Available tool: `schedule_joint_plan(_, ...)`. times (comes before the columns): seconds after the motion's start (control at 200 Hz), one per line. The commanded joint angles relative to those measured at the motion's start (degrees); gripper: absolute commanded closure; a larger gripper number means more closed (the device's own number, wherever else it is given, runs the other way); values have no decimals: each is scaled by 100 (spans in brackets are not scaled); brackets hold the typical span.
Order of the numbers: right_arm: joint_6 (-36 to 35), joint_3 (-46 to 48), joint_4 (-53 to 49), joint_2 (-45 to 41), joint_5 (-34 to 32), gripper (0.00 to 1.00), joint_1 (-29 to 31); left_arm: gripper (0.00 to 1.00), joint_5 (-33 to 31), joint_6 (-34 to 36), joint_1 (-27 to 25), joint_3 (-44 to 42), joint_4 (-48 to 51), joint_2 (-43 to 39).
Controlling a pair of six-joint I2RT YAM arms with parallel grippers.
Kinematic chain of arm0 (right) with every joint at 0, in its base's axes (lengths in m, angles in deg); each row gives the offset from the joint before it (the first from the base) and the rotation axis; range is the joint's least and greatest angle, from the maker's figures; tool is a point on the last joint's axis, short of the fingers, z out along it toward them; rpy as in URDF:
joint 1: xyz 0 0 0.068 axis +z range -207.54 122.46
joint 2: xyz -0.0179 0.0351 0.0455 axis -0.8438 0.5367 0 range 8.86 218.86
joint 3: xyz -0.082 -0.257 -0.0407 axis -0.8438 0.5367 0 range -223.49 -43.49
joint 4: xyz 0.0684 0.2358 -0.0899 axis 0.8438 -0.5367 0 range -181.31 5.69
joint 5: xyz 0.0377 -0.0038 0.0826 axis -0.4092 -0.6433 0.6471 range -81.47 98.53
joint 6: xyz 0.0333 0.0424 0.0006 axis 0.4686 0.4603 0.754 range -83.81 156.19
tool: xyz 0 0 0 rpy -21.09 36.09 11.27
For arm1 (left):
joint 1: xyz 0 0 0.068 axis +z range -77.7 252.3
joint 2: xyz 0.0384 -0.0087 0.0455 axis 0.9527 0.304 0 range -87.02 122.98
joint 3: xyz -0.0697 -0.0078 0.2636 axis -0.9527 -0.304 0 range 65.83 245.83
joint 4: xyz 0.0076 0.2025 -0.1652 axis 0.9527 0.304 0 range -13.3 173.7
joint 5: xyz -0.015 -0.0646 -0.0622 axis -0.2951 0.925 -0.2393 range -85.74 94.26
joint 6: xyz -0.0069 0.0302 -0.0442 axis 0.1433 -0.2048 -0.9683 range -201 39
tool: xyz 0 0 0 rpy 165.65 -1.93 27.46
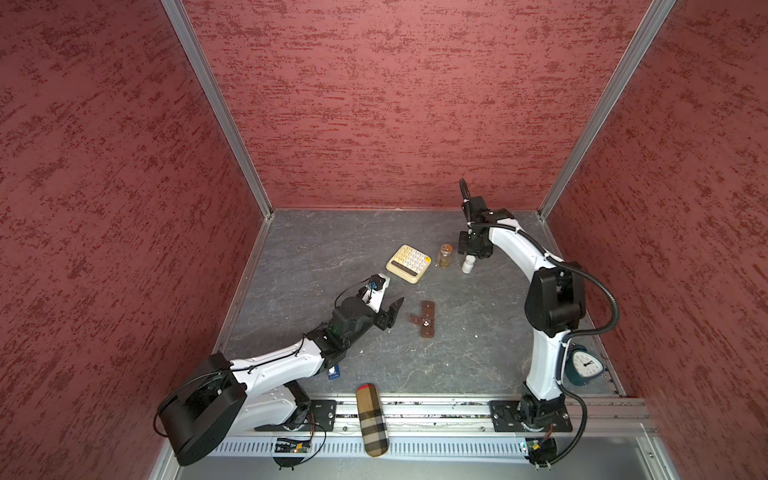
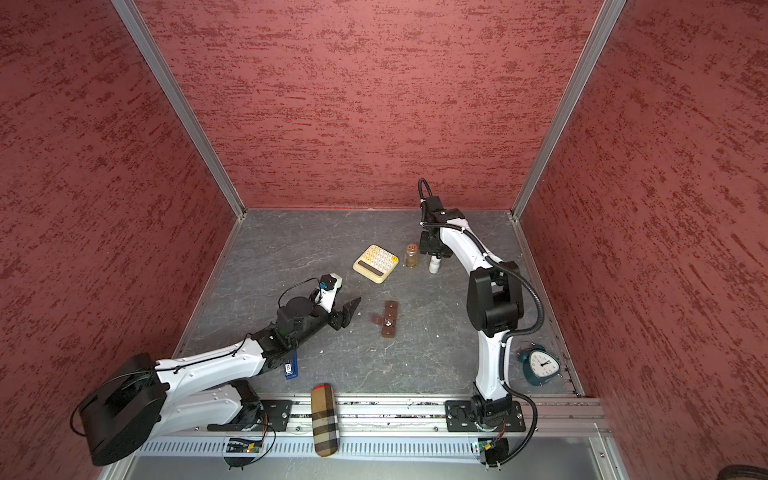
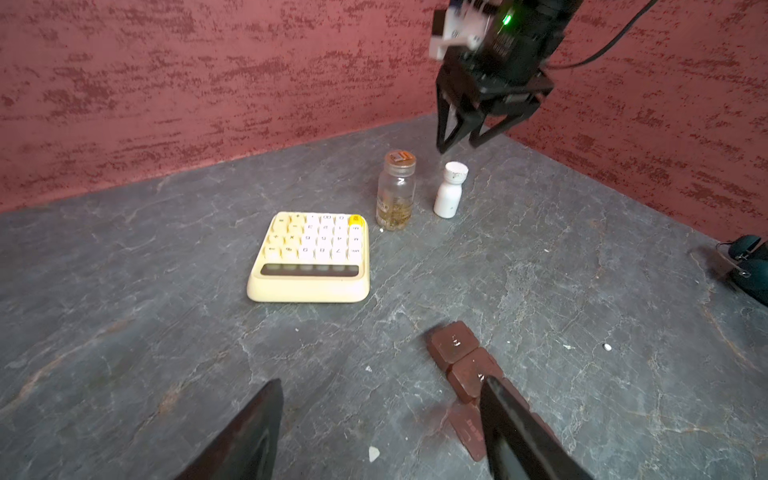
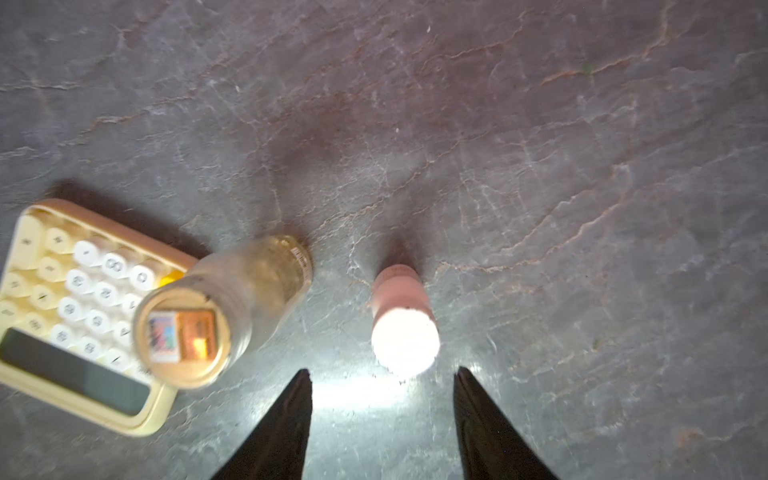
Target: Sort the pills into containers
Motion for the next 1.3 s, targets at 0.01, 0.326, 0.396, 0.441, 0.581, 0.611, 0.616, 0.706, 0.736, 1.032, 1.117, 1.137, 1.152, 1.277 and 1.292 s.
schedule_joint_plan(0.01,138,100,-109,-943,48,49,30,29,119,-353,90,191,817,-44)
schedule_joint_plan(0.326,739,2666,745,-2753,791,62,792,44,1116,-1255,126,291,1794,247)
schedule_joint_plan(0.396,976,3268,1040,-3005,1079,64,1007,52,1490,-1571,272,608,2328,588)
schedule_joint_plan(0.441,1158,3660,1270,-3284,1267,67,1122,56,1668,-1734,300,844,2643,812)
schedule_joint_plan(0.581,1601,4757,2019,-3666,1603,73,1279,67,2274,-2181,315,1030,2476,1219)
schedule_joint_plan(0.611,1663,4945,2166,-3709,1665,75,1289,69,2363,-2257,341,1066,2428,1308)
schedule_joint_plan(0.616,1672,4973,2191,-3713,1675,75,1289,69,2372,-2270,353,1069,2423,1322)
schedule_joint_plan(0.706,1870,5501,2667,-3754,1856,78,1307,75,2793,-2503,473,1212,2245,1670)
schedule_joint_plan(0.736,1918,5655,2824,-3747,1939,79,1315,76,2925,-2560,495,1269,2210,1808)
schedule_joint_plan(1.032,2046,6068,3463,-3524,2214,80,1368,79,3294,-2776,664,1479,1785,2571)
schedule_joint_plan(1.117,2032,6082,3524,-3451,2246,80,1364,79,3385,-2752,672,1574,1731,2718)
schedule_joint_plan(1.137,2032,6090,3541,-3439,2243,80,1363,80,3408,-2758,672,1596,1702,2752)
schedule_joint_plan(1.152,2025,6087,3545,-3419,2247,79,1368,80,3428,-2760,674,1618,1686,2766)
schedule_joint_plan(1.277,2028,6137,3636,-3349,2304,80,1369,81,3549,-2768,660,1676,1537,2866)
schedule_joint_plan(1.292,2031,6142,3646,-3339,2305,79,1369,81,3564,-2773,656,1670,1531,2871)
